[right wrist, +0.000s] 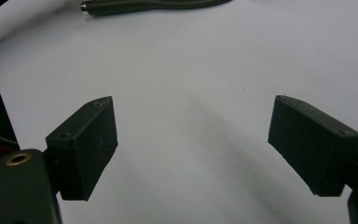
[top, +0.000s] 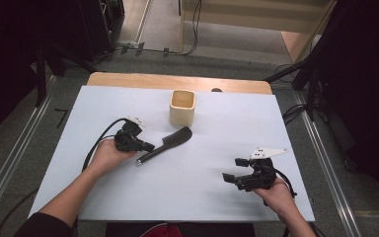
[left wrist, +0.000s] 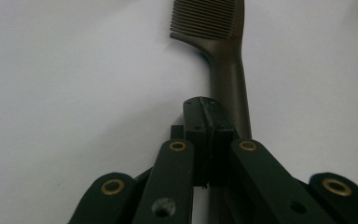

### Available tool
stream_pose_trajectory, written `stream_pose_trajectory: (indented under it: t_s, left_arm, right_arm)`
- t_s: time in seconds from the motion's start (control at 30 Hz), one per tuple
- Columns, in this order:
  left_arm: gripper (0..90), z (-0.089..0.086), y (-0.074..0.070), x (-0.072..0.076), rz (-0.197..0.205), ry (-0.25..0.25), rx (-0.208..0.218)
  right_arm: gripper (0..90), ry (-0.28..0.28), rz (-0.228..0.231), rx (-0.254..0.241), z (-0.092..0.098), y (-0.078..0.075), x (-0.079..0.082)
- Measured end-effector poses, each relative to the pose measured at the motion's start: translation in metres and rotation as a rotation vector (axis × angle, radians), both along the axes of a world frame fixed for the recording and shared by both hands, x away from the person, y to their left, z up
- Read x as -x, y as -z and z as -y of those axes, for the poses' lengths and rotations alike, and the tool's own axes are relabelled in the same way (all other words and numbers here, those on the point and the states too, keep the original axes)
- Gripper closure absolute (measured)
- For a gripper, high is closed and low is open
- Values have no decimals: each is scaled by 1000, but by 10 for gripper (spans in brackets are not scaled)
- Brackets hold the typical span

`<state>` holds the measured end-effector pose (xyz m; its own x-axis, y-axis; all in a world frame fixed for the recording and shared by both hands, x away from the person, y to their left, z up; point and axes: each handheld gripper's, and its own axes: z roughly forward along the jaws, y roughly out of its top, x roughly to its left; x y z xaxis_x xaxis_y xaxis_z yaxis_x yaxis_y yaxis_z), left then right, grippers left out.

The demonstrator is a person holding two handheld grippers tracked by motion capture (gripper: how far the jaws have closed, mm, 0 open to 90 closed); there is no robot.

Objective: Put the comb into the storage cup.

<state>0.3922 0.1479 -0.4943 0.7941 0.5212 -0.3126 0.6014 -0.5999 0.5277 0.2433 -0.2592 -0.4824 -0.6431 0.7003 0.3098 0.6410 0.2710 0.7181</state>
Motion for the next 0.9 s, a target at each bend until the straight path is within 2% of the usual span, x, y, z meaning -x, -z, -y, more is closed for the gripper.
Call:
stream_pose_trajectory:
  t_s: [0.13,0.2,0.3,0.33,0.37,0.43,0.47,0.5,0.57,0.63,0.7,0.9]
  left_arm:
    - [879,-2,0,-1,-3,-18,13]
    - [854,-6,-1,-2,-21,-26,38]
    - [705,-14,-10,-2,-26,-61,100]
    - [656,-14,-10,-2,-26,-61,100]
    - [656,-16,-13,0,-25,-64,117]
    - [558,-18,-21,8,7,-61,144]
    - [519,-18,-21,8,7,-61,144]
    - [519,-19,-24,11,14,-64,158]
    - [442,-20,-27,16,14,-73,190]
    - [421,-21,-30,21,27,-79,219]
    - [334,-21,-31,26,47,-85,225]
    - [291,-24,-35,41,59,-82,233]
  right_arm:
    - [138,-1,0,1,0,0,0]
    - [138,1,1,1,0,0,0]
    - [138,2,1,-1,0,0,0]
    - [138,2,1,-1,0,0,0]
    - [138,2,1,0,1,0,0]
    - [138,0,2,1,1,0,0]
    - [138,2,2,0,0,0,0]
    - [138,2,2,0,0,0,0]
    - [138,0,1,2,0,0,0]
    - [138,-1,1,1,0,0,0]
    - [138,0,-1,0,0,0,0]
    - [138,2,-2,4,0,0,0]
